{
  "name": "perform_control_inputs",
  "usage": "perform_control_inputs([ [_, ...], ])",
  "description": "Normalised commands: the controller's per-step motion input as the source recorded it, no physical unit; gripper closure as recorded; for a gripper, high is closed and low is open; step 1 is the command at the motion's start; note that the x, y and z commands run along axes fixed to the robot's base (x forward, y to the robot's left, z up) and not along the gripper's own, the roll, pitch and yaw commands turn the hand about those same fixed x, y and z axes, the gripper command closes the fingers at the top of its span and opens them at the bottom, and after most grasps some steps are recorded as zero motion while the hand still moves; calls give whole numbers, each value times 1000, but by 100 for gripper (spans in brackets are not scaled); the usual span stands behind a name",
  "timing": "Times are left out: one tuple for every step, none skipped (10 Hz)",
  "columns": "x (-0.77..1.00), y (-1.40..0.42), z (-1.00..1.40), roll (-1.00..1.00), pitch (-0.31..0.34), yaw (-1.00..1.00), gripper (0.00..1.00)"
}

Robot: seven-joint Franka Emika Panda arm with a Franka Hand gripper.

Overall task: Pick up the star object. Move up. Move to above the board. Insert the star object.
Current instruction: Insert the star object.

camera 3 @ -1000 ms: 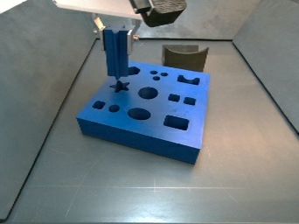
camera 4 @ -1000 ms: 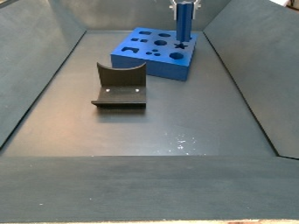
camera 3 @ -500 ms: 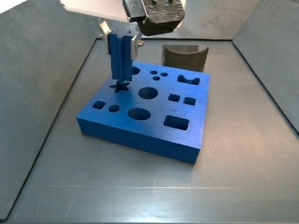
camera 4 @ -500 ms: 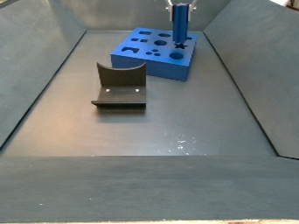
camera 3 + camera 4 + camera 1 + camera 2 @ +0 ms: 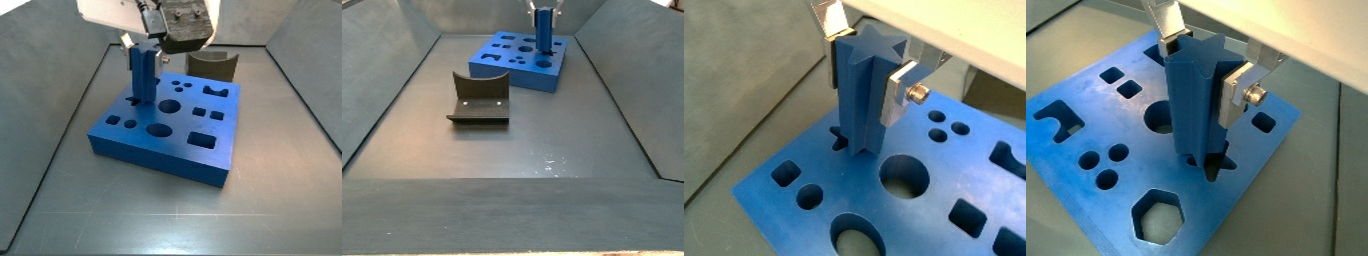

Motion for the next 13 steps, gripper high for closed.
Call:
perform_control_inputs([
  [-131, 0, 0, 0, 0, -86, 100],
  [-194, 20, -71, 29, 0, -269, 100],
  [-443, 109, -97, 23, 0, -300, 100],
  [-9, 0, 0, 0, 0, -43, 100],
  [-11, 0, -17, 0, 0, 0, 100],
  [9, -6, -217, 103, 0, -391, 100],
  [154, -66, -260, 89, 20, -611, 100],
  [0, 0, 0, 11, 0, 0, 100],
  [0, 0, -346, 0, 0, -91, 100],
  [143, 43, -734, -166, 57, -97, 100],
  [0, 0, 0, 0, 6, 0, 100],
  [0, 69, -269, -217, 0, 0, 100],
  [-9, 263, -634, -534, -57, 0, 100],
])
